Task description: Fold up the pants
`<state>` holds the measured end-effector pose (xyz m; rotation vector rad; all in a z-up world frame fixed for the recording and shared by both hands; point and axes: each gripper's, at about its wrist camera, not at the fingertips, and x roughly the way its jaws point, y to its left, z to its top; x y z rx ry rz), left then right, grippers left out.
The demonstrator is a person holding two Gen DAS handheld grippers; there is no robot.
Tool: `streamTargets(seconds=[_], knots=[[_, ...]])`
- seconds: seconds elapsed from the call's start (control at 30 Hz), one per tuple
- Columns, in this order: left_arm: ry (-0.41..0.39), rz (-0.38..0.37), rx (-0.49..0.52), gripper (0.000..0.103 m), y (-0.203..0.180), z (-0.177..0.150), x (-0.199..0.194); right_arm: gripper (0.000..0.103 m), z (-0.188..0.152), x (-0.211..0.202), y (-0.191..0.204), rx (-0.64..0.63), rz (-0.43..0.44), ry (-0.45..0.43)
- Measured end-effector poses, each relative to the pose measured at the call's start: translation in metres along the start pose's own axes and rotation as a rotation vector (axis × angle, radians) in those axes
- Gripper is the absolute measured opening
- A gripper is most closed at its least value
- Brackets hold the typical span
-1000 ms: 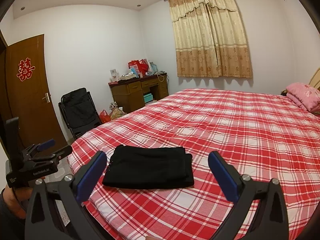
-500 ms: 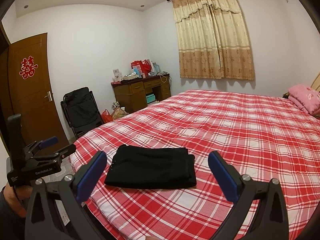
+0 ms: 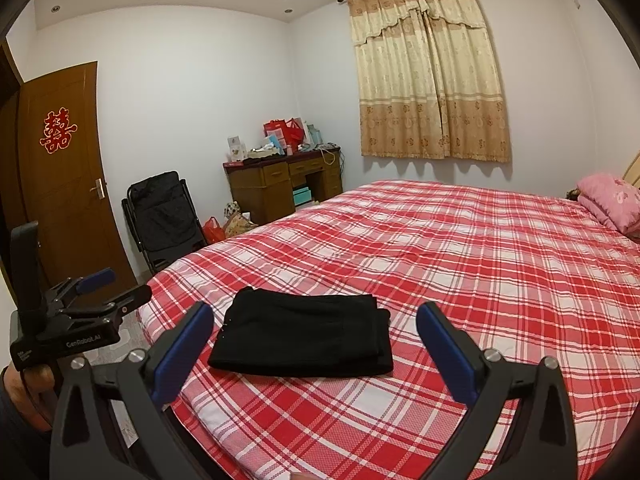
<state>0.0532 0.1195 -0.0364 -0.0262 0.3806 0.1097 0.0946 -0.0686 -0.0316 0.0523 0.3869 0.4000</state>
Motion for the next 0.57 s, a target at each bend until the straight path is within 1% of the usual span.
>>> streamTargets(seconds=[0.2, 0.57], knots=[[-0.028, 0.01, 0.031, 0.099, -0.003, -0.005, -0.002, 0.103, -0.003, 0.005, 0.002, -0.016, -0.001, 0.013], [-0.027, -0.019, 0.035, 0.099, -0.003, -0.006, -0.001, 0.103, -0.008, 0.011, 0.002, -0.021, -0.002, 0.031]])
